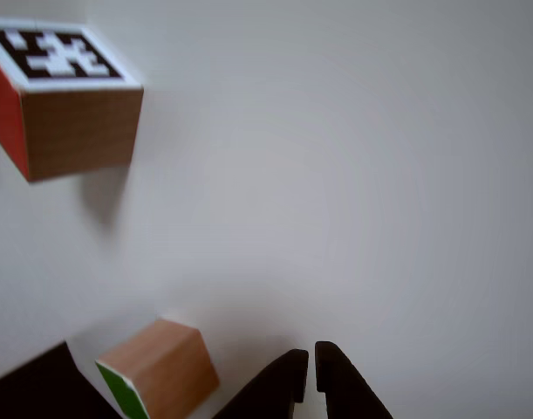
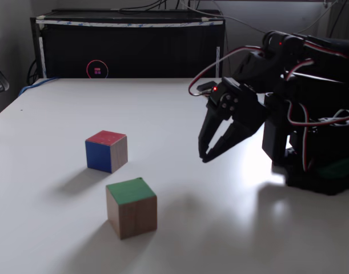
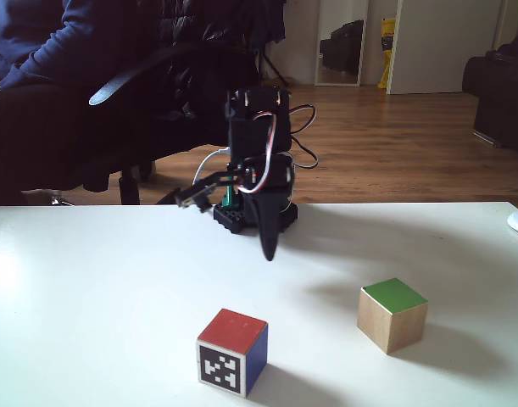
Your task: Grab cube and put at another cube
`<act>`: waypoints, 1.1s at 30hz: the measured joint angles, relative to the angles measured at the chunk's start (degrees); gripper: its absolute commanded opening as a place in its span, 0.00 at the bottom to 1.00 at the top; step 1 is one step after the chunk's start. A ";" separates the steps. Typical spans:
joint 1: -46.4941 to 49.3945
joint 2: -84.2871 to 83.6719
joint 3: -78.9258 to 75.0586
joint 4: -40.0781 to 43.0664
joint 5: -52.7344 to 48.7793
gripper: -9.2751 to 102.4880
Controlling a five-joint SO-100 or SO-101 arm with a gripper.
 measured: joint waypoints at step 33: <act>-17.14 -66.45 -45.79 -4.66 11.16 0.35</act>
